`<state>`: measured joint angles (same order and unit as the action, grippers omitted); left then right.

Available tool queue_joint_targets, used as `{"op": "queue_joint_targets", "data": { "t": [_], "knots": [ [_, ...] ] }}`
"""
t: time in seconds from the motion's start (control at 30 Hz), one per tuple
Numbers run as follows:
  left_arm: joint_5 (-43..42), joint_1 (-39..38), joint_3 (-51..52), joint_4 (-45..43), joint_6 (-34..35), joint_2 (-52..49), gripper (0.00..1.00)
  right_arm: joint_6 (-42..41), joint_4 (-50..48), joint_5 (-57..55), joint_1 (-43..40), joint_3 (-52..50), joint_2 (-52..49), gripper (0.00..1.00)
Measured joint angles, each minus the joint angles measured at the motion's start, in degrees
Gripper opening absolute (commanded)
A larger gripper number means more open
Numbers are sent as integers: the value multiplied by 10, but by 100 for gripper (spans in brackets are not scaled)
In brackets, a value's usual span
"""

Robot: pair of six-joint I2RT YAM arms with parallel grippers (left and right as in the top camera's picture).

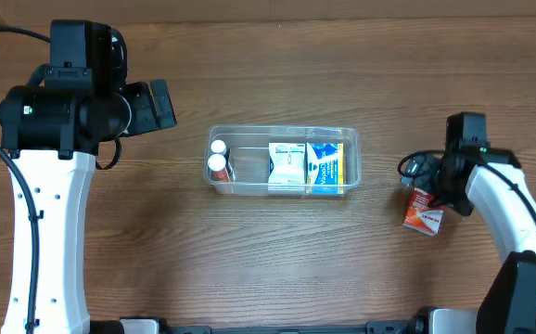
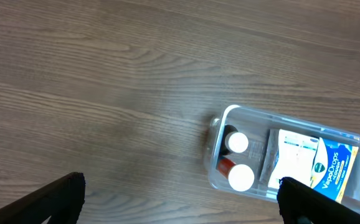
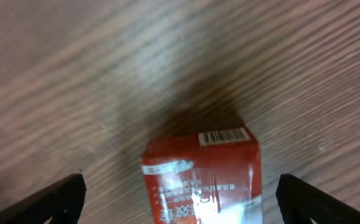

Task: Pack container
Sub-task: 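Grasp the red medicine box with the right gripper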

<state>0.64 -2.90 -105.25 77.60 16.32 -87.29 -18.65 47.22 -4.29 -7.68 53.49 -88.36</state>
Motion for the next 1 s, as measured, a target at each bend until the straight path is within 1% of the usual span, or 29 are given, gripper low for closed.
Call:
{"op": "queue_joint_targets", "data": {
  "t": [0.2,0.4,0.6,0.93,0.97,1.0],
  "knots": [
    [0,0,0,0,0,0,100,7,-85,1,-2,-68,-2,100],
    [0,0,0,0,0,0,100,9,-123,0,-2,-100,-7,100],
    [0,0,0,0,0,0,100,21,-125,1,-2,-108,-7,100],
    [0,0,0,2,0,0,100,25,-100,0,-2,-108,-7,100],
    [0,0,0,2,0,0,100,24,-99,-1,-2,-108,-7,99],
    [0,0,0,2,0,0,100,24,-99,-1,-2,-108,-7,96]
  ]
}}
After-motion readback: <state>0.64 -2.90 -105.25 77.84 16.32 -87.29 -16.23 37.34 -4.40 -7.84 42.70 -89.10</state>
